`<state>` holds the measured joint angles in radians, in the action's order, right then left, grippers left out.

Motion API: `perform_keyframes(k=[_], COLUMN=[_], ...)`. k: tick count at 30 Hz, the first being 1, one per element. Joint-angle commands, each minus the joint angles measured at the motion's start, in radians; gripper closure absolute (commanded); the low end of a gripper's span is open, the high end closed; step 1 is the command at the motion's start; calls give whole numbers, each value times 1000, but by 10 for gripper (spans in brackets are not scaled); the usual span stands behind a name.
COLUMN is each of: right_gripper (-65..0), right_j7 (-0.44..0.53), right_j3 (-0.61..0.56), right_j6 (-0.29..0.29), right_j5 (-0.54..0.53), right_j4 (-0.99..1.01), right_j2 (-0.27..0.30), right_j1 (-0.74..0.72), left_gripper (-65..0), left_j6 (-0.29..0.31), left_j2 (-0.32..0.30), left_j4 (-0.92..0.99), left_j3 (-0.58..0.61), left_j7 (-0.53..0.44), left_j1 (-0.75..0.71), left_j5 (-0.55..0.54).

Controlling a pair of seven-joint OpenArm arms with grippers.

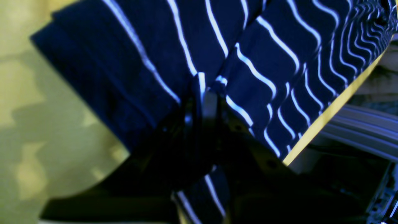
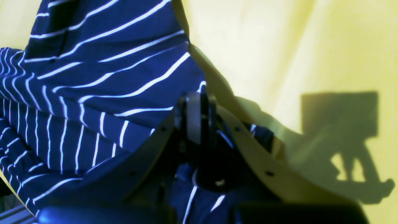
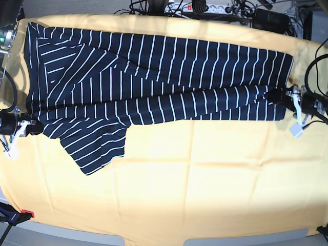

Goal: Fold the T-shirt properly

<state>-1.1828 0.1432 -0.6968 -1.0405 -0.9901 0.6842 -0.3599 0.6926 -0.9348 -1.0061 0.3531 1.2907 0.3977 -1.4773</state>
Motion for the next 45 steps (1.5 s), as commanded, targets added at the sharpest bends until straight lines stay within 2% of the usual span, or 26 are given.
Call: perform_keyframes(k=[1, 4, 5, 6, 8, 9, 10, 12, 14, 17, 19, 24, 27, 29, 35, 39, 43, 45], right_gripper=[0, 0, -22, -96, -261, -323, -355, -362, -362, -362, -362, -362, -362, -362, -362, -362, -358, -328], right_j7=[11, 11, 11, 11, 13, 16, 19, 19, 34, 151, 214, 278, 404, 442, 446, 446, 415, 373], right_j3=[6, 6, 6, 6, 6, 6, 6, 6, 6, 6, 6, 6, 6, 6, 6, 6, 6, 6], right_j6=[-1, -1, -1, -1, -1, -1, -1, -1, -1, -1, -1, -1, -1, 31, 68, 14, -1, -1], right_j5=[-11, -11, -11, -11, -14, -34, -55, -90, -105, -77, 12, 208, 323, 375, 390, 342, 330, 296], right_j4=[-19, -19, -19, -19, -19, -19, -19, -19, -19, -19, -19, 9, 40, 62, 127, 172, 174, 174], right_j2=[31, 31, 31, 31, 31, 31, 31, 31, 31, 17, -17, -135, -173, -191, -234, -256, -272, -283], right_j1=[-25, -29, -33, -38, -56, -68, -79, -105, -128, -137, -136, -135, -132, -133, -119, -120, -120, -120], left_gripper=[0, 0, 0, -6, -141, -214, -278, -350, -354, -354, -354, -354, -354, -354, -354, -354, -354, -354], left_j6=[6, 6, 6, 6, 6, 6, 6, 6, 6, 6, 6, 6, 6, 6, 6, 6, 6, 6], left_j2=[-33, -32, -32, -33, -32, -32, -32, -32, -32, -32, -32, -32, -32, -32, -32, -32, -32, -32], left_j4=[-6, -6, -6, -6, -6, -6, -6, -6, -6, -6, -6, -6, -6, -6, -6, -6, -6, -6], left_j3=[-13, -13, -13, -13, -13, -13, -13, -13, -13, -13, -13, -13, -13, -13, -13, -13, -13, -13], left_j7=[-13, -43, -49, -58, -80, -96, -112, -126, -127, -131, -141, -142, -142, -141, -139, -145, -147, -148], left_j1=[27, 27, 30, 31, 35, 35, 34, 35, 34, 34, 34, 35, 35, 34, 34, 35, 34, 35], left_j5=[-6, -6, -6, -6, -6, -6, -6, -6, -6, -6, -6, -6, -6, -6, -6, -6, -6, -6])
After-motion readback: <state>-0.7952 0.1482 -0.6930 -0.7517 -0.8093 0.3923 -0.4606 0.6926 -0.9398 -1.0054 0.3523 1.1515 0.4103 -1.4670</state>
